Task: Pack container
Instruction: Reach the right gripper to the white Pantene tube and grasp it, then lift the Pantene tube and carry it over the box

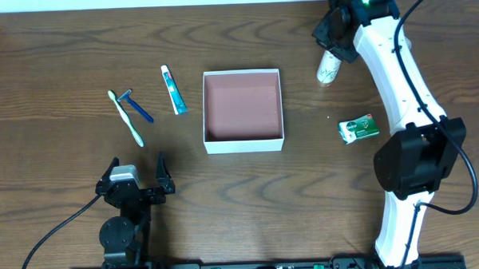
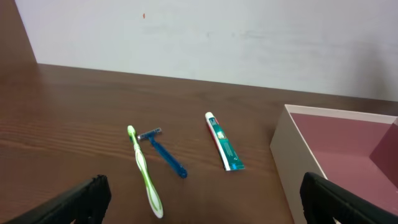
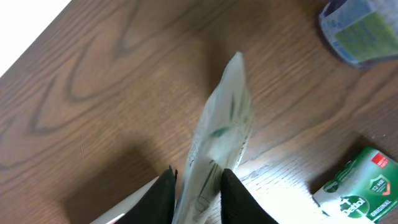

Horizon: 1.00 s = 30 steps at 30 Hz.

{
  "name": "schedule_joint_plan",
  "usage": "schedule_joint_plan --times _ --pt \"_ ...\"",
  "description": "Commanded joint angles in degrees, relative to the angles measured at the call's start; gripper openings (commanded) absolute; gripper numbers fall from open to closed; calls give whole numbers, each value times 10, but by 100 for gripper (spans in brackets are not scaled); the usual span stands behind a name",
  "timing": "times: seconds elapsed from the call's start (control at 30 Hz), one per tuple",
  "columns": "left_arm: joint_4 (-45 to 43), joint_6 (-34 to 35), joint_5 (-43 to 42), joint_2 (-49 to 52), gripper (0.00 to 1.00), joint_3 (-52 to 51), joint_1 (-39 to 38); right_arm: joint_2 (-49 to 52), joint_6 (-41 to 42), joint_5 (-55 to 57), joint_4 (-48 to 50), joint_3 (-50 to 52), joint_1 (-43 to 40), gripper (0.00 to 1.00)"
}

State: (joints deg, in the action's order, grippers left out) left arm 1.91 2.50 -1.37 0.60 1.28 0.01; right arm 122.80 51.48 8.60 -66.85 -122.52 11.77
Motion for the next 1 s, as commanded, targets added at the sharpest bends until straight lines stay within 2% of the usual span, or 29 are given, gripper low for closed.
schedule_joint_plan --times 0.0,0.07,0.13,0.23,0.37,0.7,0.83,0.97 --pt "21 -10 5 -4 98 -10 3 2 -42 10 1 -5 -11 35" --pt "21 -10 5 -4 98 -10 3 2 -72 11 5 -5 -15 45" --pt "21 -10 5 -4 98 -10 3 2 -94 11 7 -5 -20 49" --pt "21 -10 5 -4 98 -10 3 2 -107 10 7 -5 -28 49" --pt "21 -10 5 -4 98 -10 3 2 -114 8 6 -5 -34 38" --pt "21 -10 5 -4 98 -10 3 2 -113 8 7 -5 -33 1" --pt "21 -10 5 -4 98 -10 3 2 -118 8 3 -5 -33 1" --pt "21 -10 5 -4 98 -10 3 0 -175 8 11 -5 -31 1"
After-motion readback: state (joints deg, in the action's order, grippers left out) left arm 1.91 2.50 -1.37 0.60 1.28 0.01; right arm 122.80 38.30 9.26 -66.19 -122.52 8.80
